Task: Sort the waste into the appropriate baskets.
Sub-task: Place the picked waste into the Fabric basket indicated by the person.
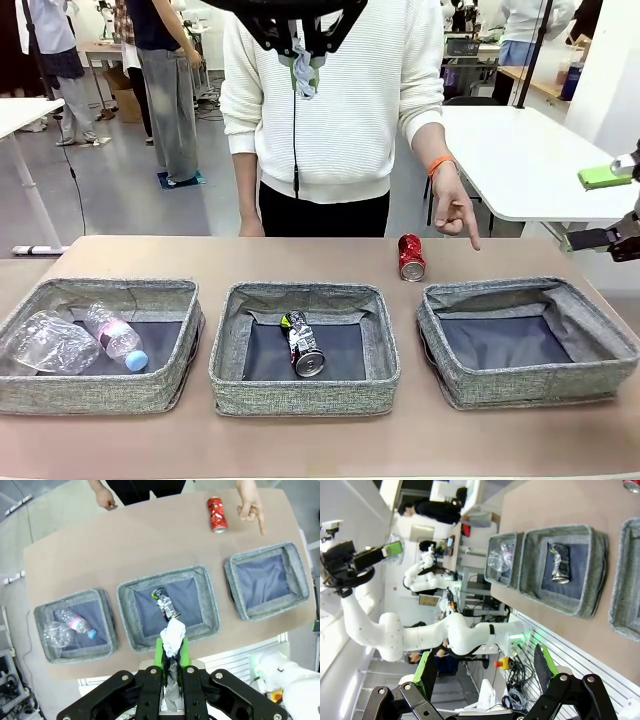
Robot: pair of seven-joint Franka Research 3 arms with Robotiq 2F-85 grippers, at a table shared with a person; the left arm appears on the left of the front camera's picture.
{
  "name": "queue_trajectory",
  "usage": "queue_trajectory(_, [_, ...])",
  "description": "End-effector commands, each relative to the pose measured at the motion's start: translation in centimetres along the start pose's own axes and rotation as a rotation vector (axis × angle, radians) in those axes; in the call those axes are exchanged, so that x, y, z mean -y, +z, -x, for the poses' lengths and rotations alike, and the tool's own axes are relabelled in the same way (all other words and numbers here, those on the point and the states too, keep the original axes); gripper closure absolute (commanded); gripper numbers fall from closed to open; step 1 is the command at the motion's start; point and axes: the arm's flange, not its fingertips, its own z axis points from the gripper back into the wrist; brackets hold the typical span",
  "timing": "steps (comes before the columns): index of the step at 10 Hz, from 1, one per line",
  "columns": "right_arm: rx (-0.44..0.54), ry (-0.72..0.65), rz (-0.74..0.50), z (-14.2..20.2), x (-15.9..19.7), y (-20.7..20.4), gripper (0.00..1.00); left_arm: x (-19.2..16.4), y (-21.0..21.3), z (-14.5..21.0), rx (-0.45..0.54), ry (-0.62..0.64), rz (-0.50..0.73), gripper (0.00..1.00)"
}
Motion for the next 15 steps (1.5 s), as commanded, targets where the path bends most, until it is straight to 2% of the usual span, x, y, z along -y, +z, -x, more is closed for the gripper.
queue_trajectory(1, [0.012, 0.011, -0.007, -0.4, -0.2, -0.2, 0.0, -0.3, -0.2, 0.4, 0.009, 0.017, -0.022, 0.89])
queue_trajectory(4, [0.0, 0.0, 0.0, 0.0, 0.0, 0.0, 0.0, 0.0, 0.0, 0.0, 0.0, 0.0, 0.0, 0.89])
queue_trajectory(5, [0.004, -0.012, -0.008, 0.1, 1.3, 1.6, 0.0, 0.5, -2.4, 1.3, -0.012, -0.06, 0.043, 0.89])
queue_trajectory(6, [0.067, -0.014, 0.048, 1.1, 3.1, 5.9, 0.0, 1.4, -6.6, 3.2, -0.027, -0.141, 0.159, 0.89])
queue_trajectory(7, [0.183, -0.026, 0.074, 2.7, 4.4, 11.0, 0.0, 3.3, -11.4, 4.5, -0.054, -0.215, 0.33, 0.89])
queue_trajectory(8, [0.365, -0.051, 0.073, 4.6, 5.4, 15.9, 0.0, 6.2, -16.8, 4.8, -0.086, -0.249, 0.442, 0.89])
queue_trajectory(10, [0.66, -0.069, -0.071, 8.2, 6.5, 22.3, 0.0, 12.8, -24.8, 4.4, -0.12, -0.351, 0.487, 0.89])
queue_trajectory(11, [0.374, -0.089, 0.049, 6.3, 5.7, 15.9, 0.0, 16.2, -27.3, 4.1, -0.076, -0.386, 0.437, 0.89])
queue_trajectory(12, [0.374, -0.089, 0.049, 6.3, 5.7, 15.9, 0.0, 18.9, -28.7, 3.6, -0.075, -0.348, 0.465, 0.89])
queue_trajectory(13, [0.374, -0.089, 0.049, 6.3, 5.7, 15.9, 0.0, 21.3, -29.7, 3.7, -0.046, -0.34, 0.419, 0.89])
queue_trajectory(15, [0.374, -0.089, 0.049, 6.3, 5.7, 15.9, 0.0, 23.5, -30.9, 4.4, 0.019, -0.361, 0.345, 0.89])
